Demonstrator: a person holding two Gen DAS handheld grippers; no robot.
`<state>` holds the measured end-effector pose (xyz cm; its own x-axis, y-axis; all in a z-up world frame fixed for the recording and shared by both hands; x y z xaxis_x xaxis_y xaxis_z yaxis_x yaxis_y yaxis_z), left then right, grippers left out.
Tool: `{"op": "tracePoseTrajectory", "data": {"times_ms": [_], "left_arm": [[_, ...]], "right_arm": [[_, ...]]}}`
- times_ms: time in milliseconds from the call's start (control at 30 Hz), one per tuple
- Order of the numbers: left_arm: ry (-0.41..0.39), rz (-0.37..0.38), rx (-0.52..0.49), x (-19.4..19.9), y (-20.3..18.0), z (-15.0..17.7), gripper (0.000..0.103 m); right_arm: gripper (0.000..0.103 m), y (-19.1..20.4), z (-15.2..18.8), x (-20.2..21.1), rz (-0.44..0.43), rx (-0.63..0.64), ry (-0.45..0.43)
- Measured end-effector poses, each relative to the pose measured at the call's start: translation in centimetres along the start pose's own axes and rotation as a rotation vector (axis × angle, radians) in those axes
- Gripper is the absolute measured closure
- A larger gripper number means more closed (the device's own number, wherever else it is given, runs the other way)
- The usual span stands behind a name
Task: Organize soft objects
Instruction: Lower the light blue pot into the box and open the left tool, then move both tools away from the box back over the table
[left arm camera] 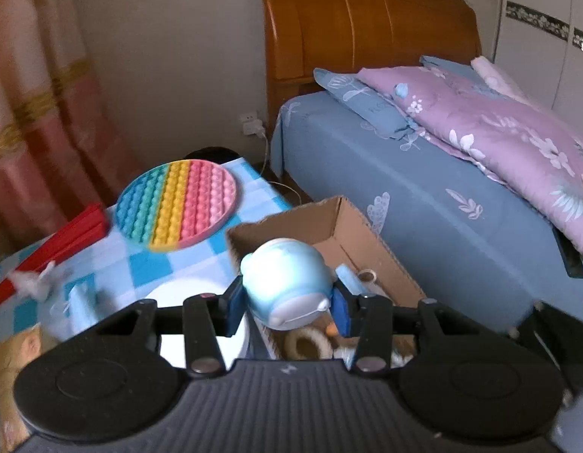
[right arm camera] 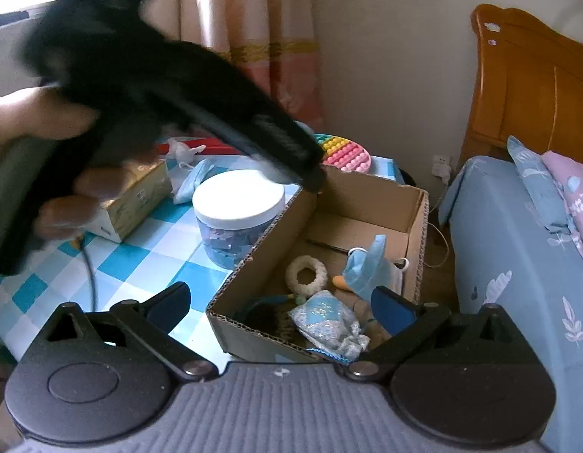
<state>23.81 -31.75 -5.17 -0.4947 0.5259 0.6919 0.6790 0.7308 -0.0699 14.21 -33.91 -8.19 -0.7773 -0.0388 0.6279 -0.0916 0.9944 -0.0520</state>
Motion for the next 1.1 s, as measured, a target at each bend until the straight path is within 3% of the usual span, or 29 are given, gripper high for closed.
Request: {"op": "tracePoseTrajectory", "data": {"times_ms": [33,67,100,167,300,567,700,1100], "left_arm": [[-0.001,0.003,-0.001,-0.6,-0.1,-0.4,0.056],[0.000,0.011,-0.003,-1.0,-0.1,-0.6,0.046],[0.007,0.012,-0.002,-1.4,-0.1,-0.7,0.027],[-0.006,-0.009,-0.008,-1.8,-0.2,-1.0,0.016],[-0.033,-0.042,-0.043,-1.1,-0.2,-1.0,0.015],[-0.045,-0.038,-0.015,2.2,0.4,0.4,0.012],[-0.055,-0.075,-0.005,4.6,1.1,1.9,0.008],[-0.075,-0.166,0.201,11.0,4.1,10.2,0.003]], "right_arm": [[0.000,-0.1,0.0,0.1,-0.001,-0.005,0.001],[0.000,-0.1,0.1,0.1,-0.002,-0.008,0.003],[0.000,-0.1,0.2,0.1,-0.002,-0.009,0.003],[0.000,-0.1,0.3,0.1,0.003,-0.010,0.006],[0.000,0.1,0.6,0.2,-0.007,-0.030,0.017],[0.000,1.7,0.5,1.3,-0.026,-0.018,0.010],[0.000,2.4,0.6,2.0,-0.023,-0.014,0.008],[0.000,5.7,1.7,3.5,-0.053,-0.011,0.035]]}}
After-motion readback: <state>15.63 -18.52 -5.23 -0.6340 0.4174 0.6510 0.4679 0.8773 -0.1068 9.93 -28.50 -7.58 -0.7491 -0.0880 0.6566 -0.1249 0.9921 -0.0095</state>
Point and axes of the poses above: each gripper's, at about its wrist camera, not at the fingertips, and x roughly against the way its jaws point, y to its left, z to its underside, the point moved 10 cm from there along -x, roughly the way its jaws point, and after that the axes turned 7 degrees about z, right-handed, at the moved point
